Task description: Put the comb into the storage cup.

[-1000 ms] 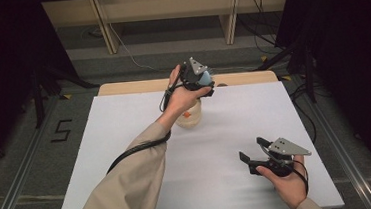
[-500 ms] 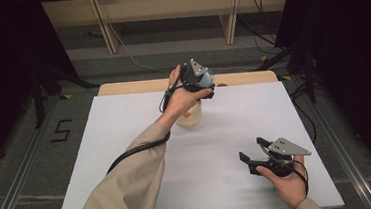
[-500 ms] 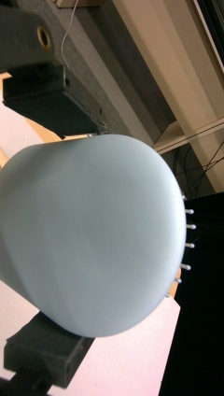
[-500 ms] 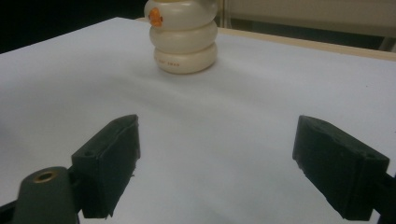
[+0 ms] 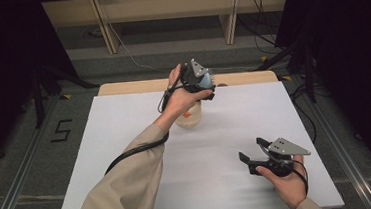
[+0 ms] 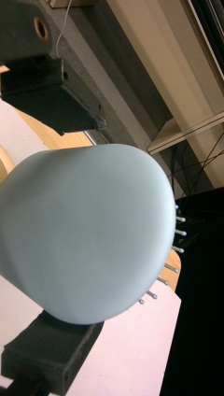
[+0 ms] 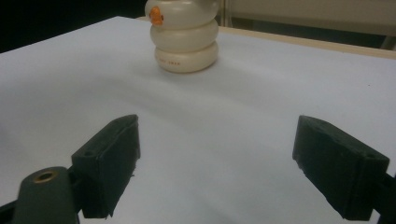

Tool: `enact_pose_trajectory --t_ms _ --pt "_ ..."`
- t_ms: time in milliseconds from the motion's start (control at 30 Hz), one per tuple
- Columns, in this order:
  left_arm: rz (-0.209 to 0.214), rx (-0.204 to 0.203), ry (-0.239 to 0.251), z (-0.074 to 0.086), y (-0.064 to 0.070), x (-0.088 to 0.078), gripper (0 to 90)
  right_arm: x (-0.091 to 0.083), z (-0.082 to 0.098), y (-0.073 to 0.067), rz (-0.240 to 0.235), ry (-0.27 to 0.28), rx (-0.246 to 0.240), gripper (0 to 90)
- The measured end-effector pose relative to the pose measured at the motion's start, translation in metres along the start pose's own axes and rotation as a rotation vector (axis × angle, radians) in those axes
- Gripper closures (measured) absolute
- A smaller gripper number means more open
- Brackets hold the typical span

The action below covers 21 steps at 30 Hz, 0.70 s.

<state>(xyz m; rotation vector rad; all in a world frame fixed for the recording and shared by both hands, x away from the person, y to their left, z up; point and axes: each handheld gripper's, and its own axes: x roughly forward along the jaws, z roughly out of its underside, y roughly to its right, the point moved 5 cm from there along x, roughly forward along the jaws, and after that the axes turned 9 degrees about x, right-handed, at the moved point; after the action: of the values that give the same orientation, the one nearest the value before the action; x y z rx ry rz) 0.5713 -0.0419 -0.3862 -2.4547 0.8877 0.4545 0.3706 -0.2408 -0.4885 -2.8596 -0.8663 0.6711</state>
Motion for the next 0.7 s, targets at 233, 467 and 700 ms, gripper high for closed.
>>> enact_pose_trajectory --t_ms 233,467,700 --pt "0.009 0.010 0.002 -0.0023 0.0020 -0.0040 10.4 0.0004 0.0001 0.0001 0.000 0.001 0.000 15.9" --pt "0.018 0.022 0.000 -0.0035 0.0031 -0.0071 7.1 0.0005 0.0005 0.0000 -0.001 -0.003 0.000 15.9" --pt "0.058 0.027 -0.005 -0.0006 0.0063 -0.0090 3.1 0.0010 0.0006 0.0002 -0.002 -0.001 0.001 15.9"
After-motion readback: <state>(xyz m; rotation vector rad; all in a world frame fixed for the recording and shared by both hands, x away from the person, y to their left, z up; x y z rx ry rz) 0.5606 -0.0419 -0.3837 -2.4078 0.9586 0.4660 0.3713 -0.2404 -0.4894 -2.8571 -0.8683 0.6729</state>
